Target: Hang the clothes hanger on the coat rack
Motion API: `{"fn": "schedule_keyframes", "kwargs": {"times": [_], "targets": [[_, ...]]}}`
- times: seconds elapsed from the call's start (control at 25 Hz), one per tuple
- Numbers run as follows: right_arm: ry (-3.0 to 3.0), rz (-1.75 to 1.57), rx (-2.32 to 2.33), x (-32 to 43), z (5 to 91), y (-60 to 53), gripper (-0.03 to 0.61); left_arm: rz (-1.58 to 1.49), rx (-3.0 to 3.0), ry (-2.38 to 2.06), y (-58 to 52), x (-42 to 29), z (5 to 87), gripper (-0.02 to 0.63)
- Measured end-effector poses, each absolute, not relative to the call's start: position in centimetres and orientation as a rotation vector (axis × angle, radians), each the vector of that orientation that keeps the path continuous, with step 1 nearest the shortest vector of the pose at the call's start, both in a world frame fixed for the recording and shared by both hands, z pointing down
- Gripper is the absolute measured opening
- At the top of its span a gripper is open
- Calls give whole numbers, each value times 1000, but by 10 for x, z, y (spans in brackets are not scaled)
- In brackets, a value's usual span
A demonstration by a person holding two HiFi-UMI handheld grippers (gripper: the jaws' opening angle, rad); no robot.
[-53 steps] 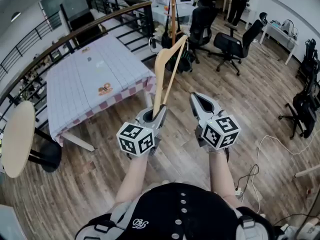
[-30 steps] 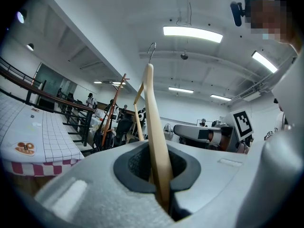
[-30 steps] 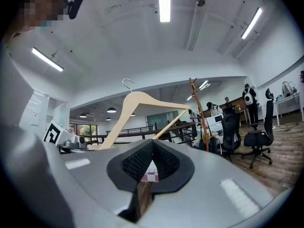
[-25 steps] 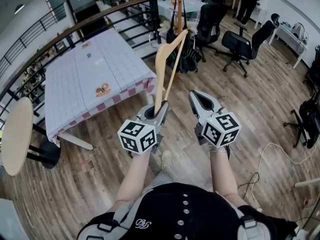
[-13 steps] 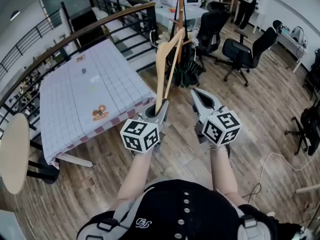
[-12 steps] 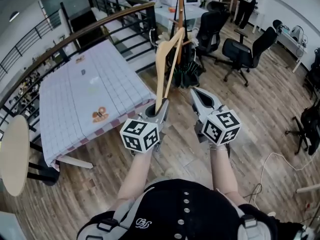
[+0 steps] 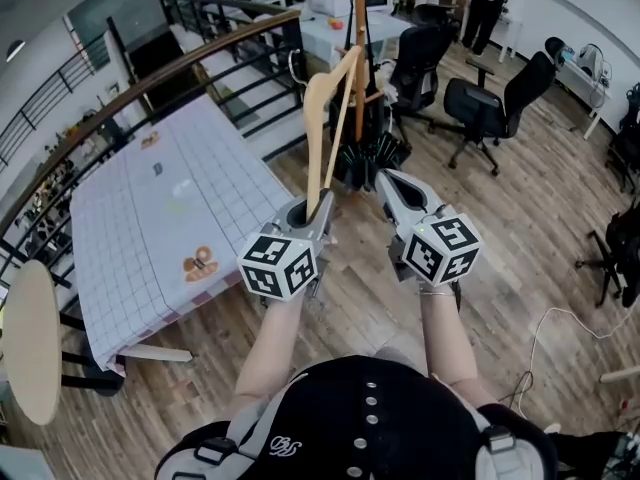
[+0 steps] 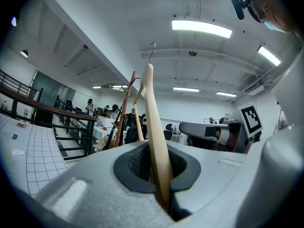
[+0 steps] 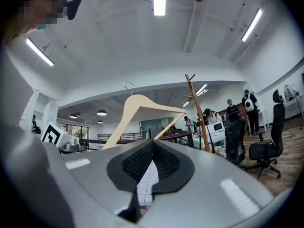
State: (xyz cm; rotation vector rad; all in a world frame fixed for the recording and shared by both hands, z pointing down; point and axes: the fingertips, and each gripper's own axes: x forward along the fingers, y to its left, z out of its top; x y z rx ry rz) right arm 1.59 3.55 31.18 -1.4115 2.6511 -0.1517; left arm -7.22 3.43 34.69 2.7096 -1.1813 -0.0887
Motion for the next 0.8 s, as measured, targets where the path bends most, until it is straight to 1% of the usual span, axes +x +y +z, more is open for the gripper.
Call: {"fn": "schedule_keyframes", "kwargs": {"times": [0.12, 0.28, 0.4, 0.8], "targets": [[2664, -163, -1408, 23, 320, 32, 0, -84, 2690, -1196, 29, -64, 353, -1], [2670, -192, -1425, 8, 330, 2, 0, -83, 2677, -1187, -1, -76, 358, 0], [2676, -192, -1413, 9, 338, -13, 0, -74, 2684, -1188, -14, -71, 365, 0], [2672, -169, -1383, 16, 336, -87, 0, -128, 2660, -1226, -88, -71, 366, 0]]}}
